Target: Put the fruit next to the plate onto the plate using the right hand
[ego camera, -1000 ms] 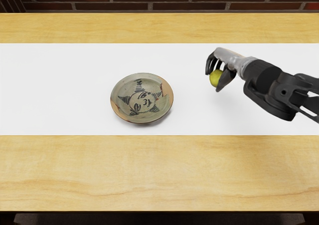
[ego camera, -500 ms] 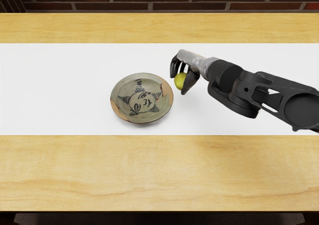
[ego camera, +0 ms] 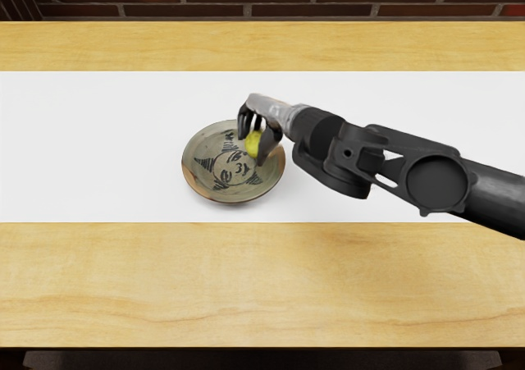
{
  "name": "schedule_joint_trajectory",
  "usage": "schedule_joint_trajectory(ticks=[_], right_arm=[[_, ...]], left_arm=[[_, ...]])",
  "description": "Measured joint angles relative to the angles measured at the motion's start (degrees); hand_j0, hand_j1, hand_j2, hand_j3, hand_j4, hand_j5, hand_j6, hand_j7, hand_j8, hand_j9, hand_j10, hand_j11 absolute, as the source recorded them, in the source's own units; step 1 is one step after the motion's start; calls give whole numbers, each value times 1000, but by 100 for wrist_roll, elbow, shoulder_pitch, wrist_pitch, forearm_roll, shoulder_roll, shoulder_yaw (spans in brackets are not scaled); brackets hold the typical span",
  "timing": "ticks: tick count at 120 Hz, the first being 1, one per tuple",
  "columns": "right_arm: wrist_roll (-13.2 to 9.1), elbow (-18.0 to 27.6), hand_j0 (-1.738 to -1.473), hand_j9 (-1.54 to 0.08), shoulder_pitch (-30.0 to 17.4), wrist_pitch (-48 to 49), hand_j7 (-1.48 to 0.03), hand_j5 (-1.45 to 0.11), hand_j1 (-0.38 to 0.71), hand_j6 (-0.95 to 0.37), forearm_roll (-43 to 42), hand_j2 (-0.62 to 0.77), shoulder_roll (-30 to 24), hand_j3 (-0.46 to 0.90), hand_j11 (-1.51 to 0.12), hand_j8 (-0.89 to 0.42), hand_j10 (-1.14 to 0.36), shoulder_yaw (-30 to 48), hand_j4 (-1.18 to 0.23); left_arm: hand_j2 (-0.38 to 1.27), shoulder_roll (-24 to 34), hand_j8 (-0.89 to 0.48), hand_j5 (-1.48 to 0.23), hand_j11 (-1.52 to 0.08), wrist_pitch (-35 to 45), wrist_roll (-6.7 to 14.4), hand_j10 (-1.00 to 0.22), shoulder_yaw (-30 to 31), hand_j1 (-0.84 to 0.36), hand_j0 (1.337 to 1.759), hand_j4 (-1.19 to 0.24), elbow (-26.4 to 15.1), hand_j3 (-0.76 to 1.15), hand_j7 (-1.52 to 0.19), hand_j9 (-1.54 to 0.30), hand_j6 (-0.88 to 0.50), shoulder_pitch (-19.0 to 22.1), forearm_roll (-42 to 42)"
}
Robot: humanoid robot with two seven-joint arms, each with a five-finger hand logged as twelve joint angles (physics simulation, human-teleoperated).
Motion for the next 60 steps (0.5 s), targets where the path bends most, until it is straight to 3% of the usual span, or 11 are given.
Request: schedule_joint_trajectory(ticks=[60], right_arm=[[1, -471, -1649, -1214, -48, 5, -1129, -1231, 281, -502, 1, 414, 284, 1, -1204, -330, -474, -109, -821]], left_arm=[[0, 0, 0, 0, 0, 0, 0, 0, -1, 349, 1658, 0, 0, 0, 0, 0, 0, 0, 1]])
